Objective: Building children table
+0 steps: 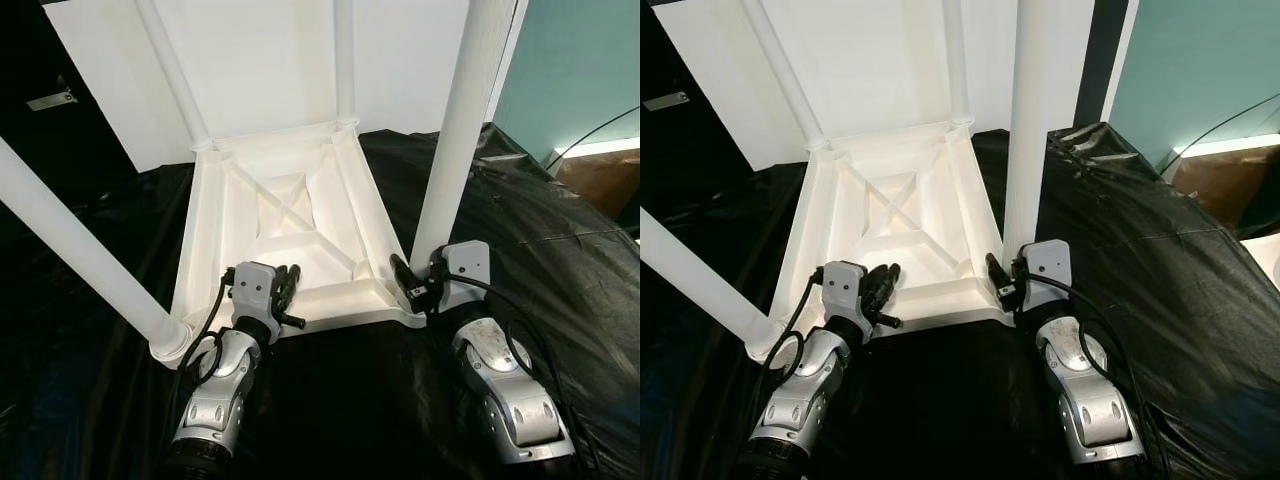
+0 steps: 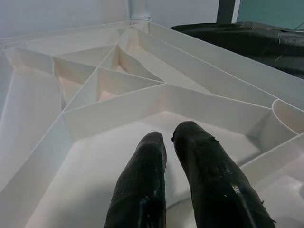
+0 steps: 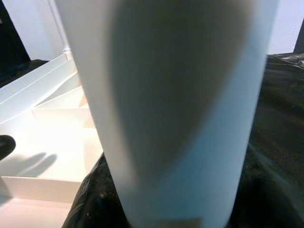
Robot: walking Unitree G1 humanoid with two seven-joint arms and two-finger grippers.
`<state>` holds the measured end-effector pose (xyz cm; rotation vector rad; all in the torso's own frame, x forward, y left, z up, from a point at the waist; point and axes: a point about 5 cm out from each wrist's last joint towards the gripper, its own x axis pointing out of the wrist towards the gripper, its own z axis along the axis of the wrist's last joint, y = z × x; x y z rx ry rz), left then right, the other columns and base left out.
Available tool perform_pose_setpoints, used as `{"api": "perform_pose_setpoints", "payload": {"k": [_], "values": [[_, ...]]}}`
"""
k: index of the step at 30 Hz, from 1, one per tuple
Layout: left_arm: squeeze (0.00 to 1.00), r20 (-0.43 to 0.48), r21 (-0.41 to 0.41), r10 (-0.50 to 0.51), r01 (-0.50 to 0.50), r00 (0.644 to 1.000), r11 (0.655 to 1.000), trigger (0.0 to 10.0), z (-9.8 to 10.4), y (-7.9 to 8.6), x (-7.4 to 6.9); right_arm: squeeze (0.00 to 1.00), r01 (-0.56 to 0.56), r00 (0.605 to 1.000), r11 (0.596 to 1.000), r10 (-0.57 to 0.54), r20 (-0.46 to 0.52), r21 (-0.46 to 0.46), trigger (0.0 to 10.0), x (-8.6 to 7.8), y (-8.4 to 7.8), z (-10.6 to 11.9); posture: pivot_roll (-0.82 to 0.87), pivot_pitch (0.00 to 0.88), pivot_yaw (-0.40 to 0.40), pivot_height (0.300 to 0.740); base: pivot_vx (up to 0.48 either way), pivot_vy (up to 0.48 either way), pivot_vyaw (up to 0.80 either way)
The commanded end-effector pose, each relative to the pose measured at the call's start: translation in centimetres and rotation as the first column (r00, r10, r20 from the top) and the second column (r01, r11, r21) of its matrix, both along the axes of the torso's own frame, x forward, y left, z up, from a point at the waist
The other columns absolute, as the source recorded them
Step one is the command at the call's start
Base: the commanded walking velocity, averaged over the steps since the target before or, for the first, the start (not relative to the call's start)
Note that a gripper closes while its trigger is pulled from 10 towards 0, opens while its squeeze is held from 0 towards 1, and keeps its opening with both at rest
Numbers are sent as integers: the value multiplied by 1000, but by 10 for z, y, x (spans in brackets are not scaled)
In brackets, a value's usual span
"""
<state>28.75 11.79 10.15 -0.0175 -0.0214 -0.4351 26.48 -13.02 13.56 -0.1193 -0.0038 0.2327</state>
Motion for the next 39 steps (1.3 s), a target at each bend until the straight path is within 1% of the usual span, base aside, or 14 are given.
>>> {"api": "perform_pose_setpoints", "payload": {"k": [1,36,39], "values": [[0,-24,15,-2,3,1000,1000,10000,-5,1,0,0,30,978,999,-34,-207,-25,10000,-7,-5,-42,-92,40,73,740,0,0,0],[0,-24,22,-16,16,1000,1000,10000,-5,-1,-1,0,16,977,1000,-20,-212,-21,10000,-6,-2,-44,-96,39,80,740,0,0,0],[0,-25,23,-17,17,1000,1000,10000,-5,-1,-1,0,16,977,1000,-20,-213,-20,10000,-6,-2,-44,-96,39,81,740,0,255,0]]}}
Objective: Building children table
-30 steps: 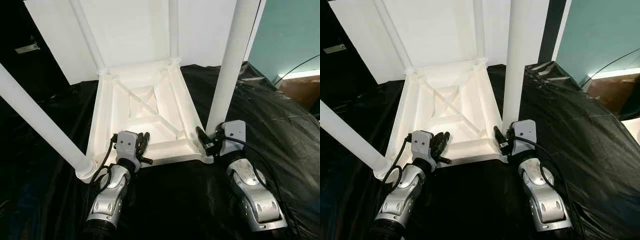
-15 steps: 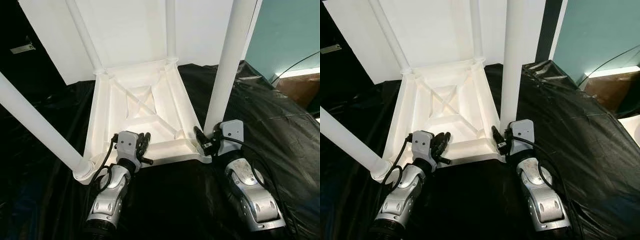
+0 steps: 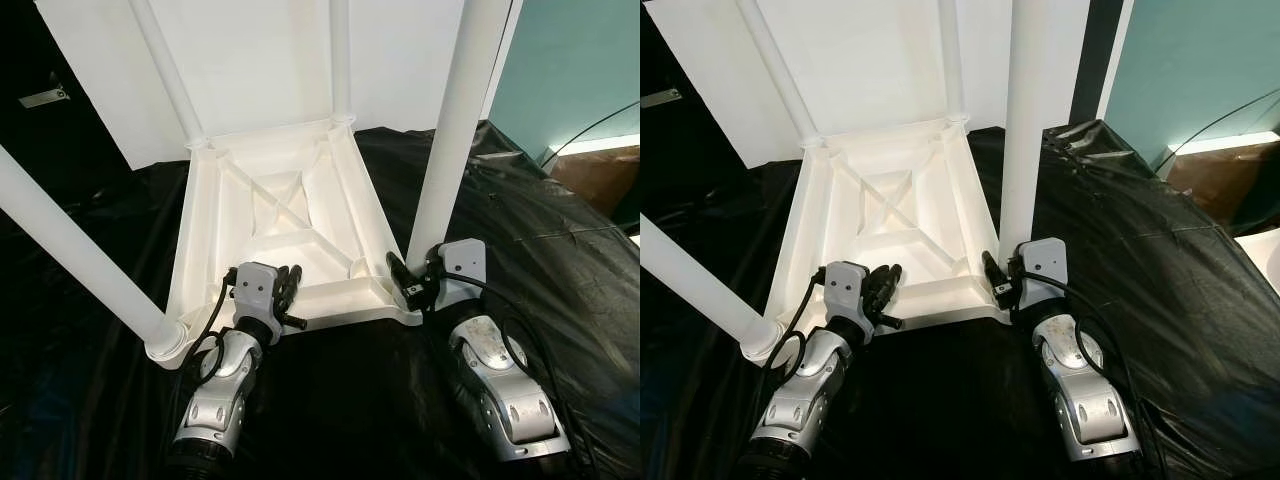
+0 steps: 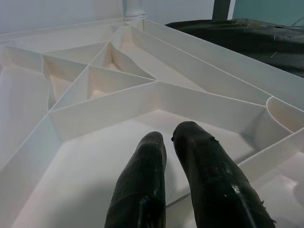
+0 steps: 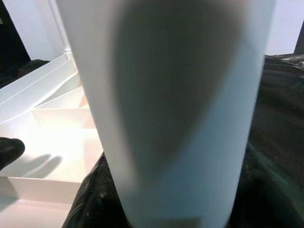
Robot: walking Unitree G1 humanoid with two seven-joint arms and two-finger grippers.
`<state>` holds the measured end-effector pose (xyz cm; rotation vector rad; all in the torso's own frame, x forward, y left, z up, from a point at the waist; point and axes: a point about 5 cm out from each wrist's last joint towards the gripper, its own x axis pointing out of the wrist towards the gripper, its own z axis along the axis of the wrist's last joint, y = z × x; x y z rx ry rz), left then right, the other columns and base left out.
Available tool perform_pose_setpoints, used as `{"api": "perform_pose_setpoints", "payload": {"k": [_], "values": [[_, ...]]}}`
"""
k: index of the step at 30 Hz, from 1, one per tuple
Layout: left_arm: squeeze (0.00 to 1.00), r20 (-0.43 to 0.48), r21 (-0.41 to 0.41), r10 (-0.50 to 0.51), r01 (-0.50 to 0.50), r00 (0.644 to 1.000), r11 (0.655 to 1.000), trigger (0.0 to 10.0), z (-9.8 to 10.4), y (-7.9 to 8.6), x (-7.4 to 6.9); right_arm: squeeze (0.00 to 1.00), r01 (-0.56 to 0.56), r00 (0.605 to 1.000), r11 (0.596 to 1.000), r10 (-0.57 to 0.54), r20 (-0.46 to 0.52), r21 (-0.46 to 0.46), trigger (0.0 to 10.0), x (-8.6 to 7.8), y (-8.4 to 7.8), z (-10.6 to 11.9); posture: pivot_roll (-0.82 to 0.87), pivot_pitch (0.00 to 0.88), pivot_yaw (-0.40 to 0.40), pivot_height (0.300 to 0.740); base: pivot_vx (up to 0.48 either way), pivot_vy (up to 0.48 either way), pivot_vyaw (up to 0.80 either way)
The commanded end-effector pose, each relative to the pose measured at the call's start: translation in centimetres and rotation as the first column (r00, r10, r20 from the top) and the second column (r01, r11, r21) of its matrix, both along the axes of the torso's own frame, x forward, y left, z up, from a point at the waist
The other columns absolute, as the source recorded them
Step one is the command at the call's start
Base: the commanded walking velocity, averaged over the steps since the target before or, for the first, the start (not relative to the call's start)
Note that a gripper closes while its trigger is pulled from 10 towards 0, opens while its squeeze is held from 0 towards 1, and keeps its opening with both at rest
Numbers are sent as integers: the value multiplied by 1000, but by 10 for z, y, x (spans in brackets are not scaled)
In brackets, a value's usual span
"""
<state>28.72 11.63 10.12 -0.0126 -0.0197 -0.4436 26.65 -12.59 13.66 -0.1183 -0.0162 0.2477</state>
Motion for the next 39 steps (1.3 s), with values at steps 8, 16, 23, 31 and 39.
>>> {"api": "perform_pose_setpoints", "payload": {"k": [8,16,23,31,39], "values": [[0,-24,22,-10,10,1000,1000,10000,-5,1,-1,0,31,974,999,-36,-224,-25,10000,-8,-6,-46,-95,40,82,740,-285,285,0],[0,-21,22,-10,10,1000,1000,10000,-5,1,-1,0,32,974,999,-36,-223,-24,10000,-7,-5,-46,-93,38,85,740,-247,259,0],[0,-13,23,-14,14,1000,1000,10000,-4,0,-1,0,33,974,999,-37,-223,-21,10000,-7,-5,-46,-94,40,88,740,0,0,0],[0,-11,29,-17,17,1000,999,10000,-4,0,-1,0,34,974,999,-37,-225,-20,10000,-7,-4,-46,-93,39,89,740,0,0,0],[0,-4,35,-19,19,1000,999,10000,-3,1,-1,0,-11,971,1000,6,-239,-17,10000,-15,-6,-42,-96,37,88,740,0,0,0]]}}
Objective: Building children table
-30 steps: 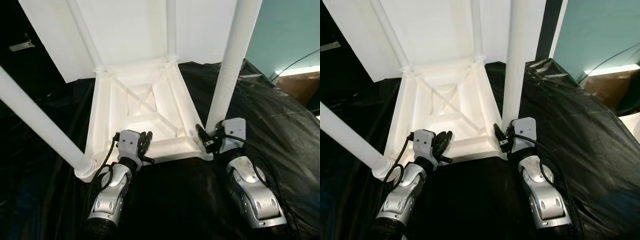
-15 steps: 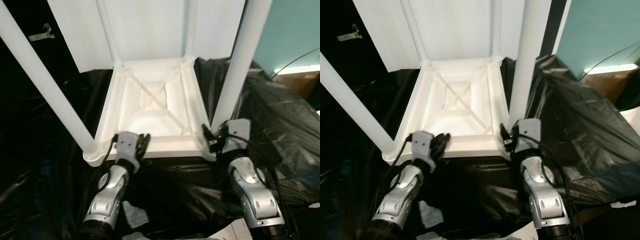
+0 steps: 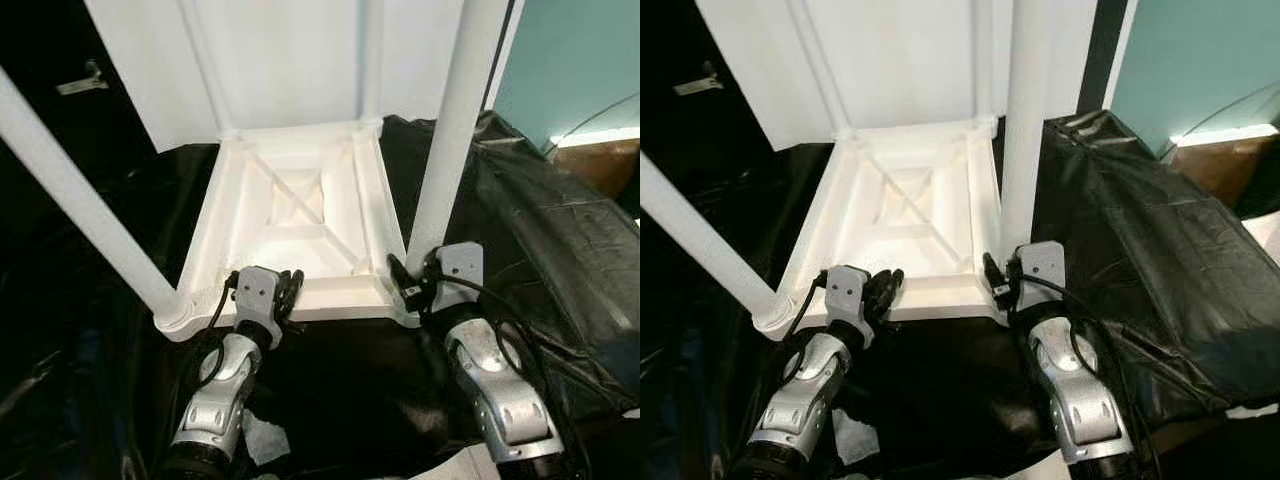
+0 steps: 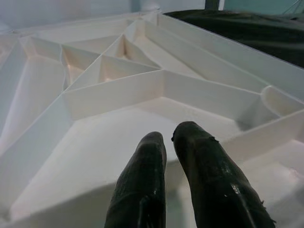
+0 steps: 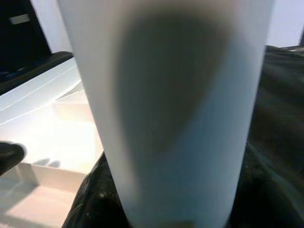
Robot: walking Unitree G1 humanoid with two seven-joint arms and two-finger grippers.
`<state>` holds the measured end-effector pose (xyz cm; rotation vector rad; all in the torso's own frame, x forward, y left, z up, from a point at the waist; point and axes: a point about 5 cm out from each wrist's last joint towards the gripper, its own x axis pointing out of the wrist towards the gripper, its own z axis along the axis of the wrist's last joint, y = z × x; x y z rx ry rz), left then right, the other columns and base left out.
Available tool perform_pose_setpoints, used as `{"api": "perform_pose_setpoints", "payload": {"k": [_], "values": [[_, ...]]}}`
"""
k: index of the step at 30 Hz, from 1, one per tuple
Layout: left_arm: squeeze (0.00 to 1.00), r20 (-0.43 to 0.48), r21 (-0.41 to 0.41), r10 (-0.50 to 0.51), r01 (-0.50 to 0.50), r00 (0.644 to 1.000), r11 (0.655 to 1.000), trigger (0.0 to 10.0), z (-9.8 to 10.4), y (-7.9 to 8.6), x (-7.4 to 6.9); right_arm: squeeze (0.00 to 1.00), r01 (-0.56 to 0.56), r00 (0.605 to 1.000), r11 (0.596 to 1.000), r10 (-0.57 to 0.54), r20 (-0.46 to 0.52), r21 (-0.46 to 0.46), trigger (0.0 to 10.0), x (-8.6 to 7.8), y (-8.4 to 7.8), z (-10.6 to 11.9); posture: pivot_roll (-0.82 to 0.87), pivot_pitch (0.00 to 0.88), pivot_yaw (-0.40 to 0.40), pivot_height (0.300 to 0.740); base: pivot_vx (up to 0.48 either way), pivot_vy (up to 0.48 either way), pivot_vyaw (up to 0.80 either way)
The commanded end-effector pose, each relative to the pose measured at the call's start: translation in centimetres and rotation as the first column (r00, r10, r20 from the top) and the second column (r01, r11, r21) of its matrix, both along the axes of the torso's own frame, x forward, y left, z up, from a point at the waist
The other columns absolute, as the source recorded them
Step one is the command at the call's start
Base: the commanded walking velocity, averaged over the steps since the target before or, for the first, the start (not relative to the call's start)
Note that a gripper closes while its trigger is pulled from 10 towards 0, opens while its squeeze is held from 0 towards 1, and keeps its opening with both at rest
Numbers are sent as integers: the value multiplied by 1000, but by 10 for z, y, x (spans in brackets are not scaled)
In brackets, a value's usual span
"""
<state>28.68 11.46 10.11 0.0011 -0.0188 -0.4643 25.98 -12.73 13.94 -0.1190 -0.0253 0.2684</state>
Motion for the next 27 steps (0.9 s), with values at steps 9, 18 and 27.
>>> {"api": "perform_pose_setpoints", "payload": {"k": [9,18,27], "values": [[0,-1,20,-8,8,1000,1000,10000,-3,3,0,0,17,955,997,-37,-293,-70,10000,-37,-36,-40,-131,34,93,740,0,0,0],[0,5,14,-25,25,1000,1000,10000,-2,-1,5,0,-50,929,994,11,-370,-97,10000,-63,-51,-43,-169,31,100,740,0,0,0],[0,9,15,-26,26,1000,1000,10000,-2,-2,5,0,-3,898,984,-77,-434,-181,10000,-76,-87,-49,-170,34,101,740,0,0,0]]}}
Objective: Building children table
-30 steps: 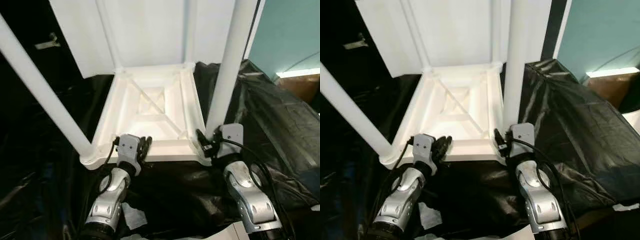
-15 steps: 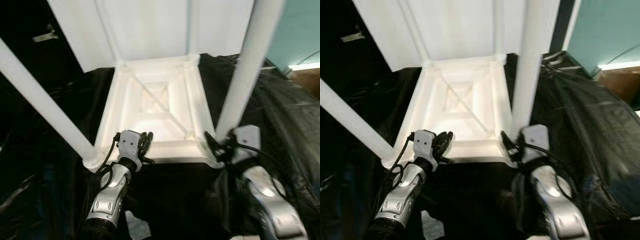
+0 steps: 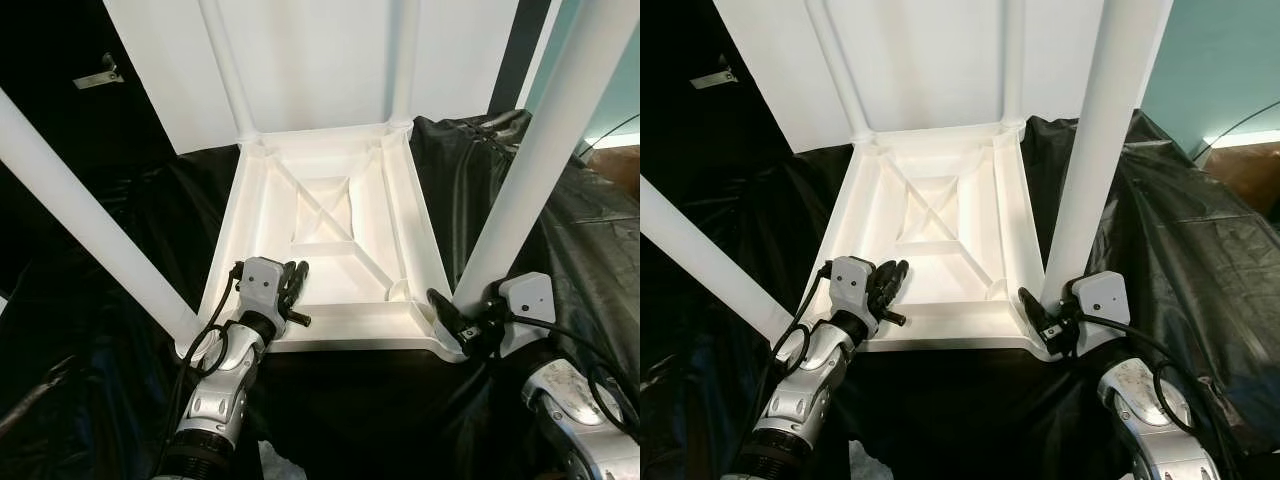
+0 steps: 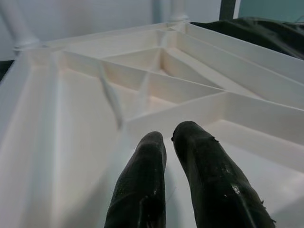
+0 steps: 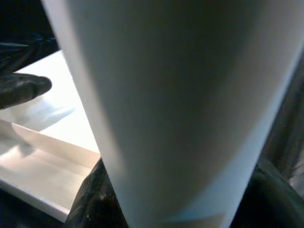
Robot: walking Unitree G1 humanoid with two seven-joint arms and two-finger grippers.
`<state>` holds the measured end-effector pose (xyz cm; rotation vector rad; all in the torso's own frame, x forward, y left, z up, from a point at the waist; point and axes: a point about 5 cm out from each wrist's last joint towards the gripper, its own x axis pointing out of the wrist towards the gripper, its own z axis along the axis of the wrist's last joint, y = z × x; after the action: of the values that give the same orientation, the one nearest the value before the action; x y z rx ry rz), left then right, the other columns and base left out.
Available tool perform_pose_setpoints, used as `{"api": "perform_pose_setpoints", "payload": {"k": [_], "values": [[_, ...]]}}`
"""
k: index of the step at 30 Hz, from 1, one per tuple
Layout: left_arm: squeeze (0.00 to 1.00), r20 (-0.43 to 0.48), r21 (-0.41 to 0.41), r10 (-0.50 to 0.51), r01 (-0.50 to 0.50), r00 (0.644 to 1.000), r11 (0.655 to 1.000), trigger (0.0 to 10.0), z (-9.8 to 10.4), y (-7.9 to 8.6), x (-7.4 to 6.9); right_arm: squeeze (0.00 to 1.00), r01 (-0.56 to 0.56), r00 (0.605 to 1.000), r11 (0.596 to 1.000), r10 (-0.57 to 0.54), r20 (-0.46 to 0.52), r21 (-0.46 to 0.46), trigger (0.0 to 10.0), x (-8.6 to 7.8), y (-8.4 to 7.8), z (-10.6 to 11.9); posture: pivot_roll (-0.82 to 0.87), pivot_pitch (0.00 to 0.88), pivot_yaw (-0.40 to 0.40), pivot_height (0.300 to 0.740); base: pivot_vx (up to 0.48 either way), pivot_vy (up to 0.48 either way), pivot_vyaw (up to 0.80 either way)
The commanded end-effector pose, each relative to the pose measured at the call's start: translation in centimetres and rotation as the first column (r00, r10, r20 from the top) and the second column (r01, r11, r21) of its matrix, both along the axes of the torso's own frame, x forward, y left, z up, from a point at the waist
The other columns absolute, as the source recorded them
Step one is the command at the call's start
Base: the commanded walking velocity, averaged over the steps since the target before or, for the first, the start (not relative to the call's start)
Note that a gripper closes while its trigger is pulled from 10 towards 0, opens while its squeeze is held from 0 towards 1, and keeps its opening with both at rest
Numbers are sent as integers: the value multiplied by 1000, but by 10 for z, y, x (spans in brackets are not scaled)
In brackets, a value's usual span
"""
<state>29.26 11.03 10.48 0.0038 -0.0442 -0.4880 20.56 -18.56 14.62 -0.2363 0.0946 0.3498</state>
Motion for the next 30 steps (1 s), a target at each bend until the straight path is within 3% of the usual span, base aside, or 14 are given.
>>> {"api": "perform_pose_setpoints", "payload": {"k": [1,4,9,13,16,17,18,19,20,21,24,25,27,30], "values": [[0,-15,18,-1,1,1000,1000,10000,-6,3,-1,0,128,930,986,-155,-332,-103,10000,-23,-37,-55,-170,34,101,740,0,0,0],[0,-15,18,0,0,1000,1000,10000,-6,4,-1,0,178,916,973,-218,-338,-147,10000,-25,-58,-53,-169,37,103,740,0,0,0],[0,-15,15,-12,13,1000,1000,10000,-6,4,-2,0,227,904,958,-275,-327,-176,10000,-20,-70,-52,-166,40,105,740,0,0,0],[0,-20,-48,-111,110,994,993,10000,-3,1,-9,0,229,913,959,-271,-305,-168,10000,-3,-59,-51,-153,40,98,740,0,0,0],[0,-19,-121,-410,404,912,906,10000,5,-8,-33,0,170,927,978,-201,-318,-124,10000,2,-39,-55,-137,37,90,740,0,0,0],[0,-19,-121,-410,404,912,906,10000,5,-8,-33,0,170,927,978,-201,-318,-124,10000,2,-39,-55,-137,37,90,740,0,0,0],[0,-25,-131,-482,475,876,870,10000,6,-9,-41,0,160,924,979,-193,-329,-123,10000,1,-37,-57,-134,36,89,740,0,0,0],[0,-25,-131,-482,475,876,870,10000,6,-9,-41,0,160,924,979,-193,-329,-123,10000,1,-37,-57,-134,36,89,740,0,0,0],[0,-49,-136,-557,547,829,826,10000,5,-8,-49,0,159,917,979,-195,-348,-129,10000,-1,-39,-62,-131,35,87,740,0,0,0],[0,-49,-136,-557,547,829,826,10000,5,-8,-49,0,159,917,979,-195,-348,-129,10000,-1,-39,-62,-131,35,87,740,0,0,0],[0,-136,-123,-709,698,692,706,10000,-3,-1,-61,0,179,899,972,-226,-376,-154,10000,-3,-50,-67,-137,37,86,740,0,0,0],[0,-136,-123,-709,698,692,706,10000,-3,-1,-61,0,179,899,972,-226,-376,-154,10000,-3,-50,-67,-137,37,86,740,0,0,0],[0,-163,-102,-753,749,637,655,10000,-5,-1,-63,0,178,902,972,-223,-370,-154,10000,1,-49,-65,-141,39,87,740,0,0,0],[0,-162,-66,-755,757,635,651,10000,-6,-1,-60,0,165,908,976,-208,-364,-145,10000,4,-44,-63,-143,40,87,740,0,0,0]]}}
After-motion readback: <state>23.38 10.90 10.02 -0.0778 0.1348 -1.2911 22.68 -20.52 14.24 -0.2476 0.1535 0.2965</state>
